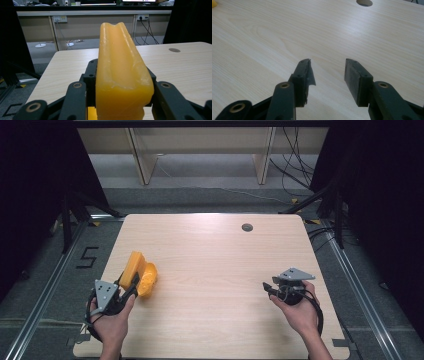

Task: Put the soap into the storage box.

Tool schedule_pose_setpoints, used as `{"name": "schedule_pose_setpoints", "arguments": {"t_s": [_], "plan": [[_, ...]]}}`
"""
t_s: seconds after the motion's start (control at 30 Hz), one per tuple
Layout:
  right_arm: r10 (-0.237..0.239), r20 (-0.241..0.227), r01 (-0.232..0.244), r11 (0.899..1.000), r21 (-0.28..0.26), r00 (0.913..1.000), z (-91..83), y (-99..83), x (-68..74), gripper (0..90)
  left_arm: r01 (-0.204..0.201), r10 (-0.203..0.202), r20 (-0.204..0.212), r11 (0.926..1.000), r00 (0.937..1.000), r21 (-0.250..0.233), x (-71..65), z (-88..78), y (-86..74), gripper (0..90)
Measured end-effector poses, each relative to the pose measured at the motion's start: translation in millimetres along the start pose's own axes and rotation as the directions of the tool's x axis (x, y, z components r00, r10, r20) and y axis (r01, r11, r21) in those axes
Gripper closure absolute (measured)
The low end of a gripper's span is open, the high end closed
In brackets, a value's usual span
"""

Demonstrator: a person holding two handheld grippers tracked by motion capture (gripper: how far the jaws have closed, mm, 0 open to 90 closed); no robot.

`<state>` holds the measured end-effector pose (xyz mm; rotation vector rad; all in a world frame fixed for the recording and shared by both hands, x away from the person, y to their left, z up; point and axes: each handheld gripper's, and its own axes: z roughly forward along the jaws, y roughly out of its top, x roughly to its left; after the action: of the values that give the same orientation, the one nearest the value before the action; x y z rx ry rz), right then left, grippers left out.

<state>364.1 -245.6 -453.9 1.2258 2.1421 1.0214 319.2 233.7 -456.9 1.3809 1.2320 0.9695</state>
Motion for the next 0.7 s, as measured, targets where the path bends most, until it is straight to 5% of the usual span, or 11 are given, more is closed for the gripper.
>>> {"name": "schedule_pose_setpoints", "arguments": {"t_s": [0.1,0.53,0.7], "plan": [[-0.032,0.003,0.032,0.999,0.003,0.9995,0.0,0.2,-2.4,56.1,0.000,0.000,-0.003,1.0000,1.0000,0.005,-0.2,1.5,-0.9,60.5],[0.001,-0.011,0.000,1.000,0.025,0.9999,-0.5,0.7,0.6,55.7,0.003,-0.002,-0.048,0.9998,0.9988,0.018,0.9,11.0,-5.2,60.5],[-0.025,-0.007,0.025,0.999,0.021,0.9997,0.3,0.3,-0.8,55.6,0.000,0.001,-0.043,0.9998,0.9991,0.018,1.5,16.0,-6.6,60.5]]}}
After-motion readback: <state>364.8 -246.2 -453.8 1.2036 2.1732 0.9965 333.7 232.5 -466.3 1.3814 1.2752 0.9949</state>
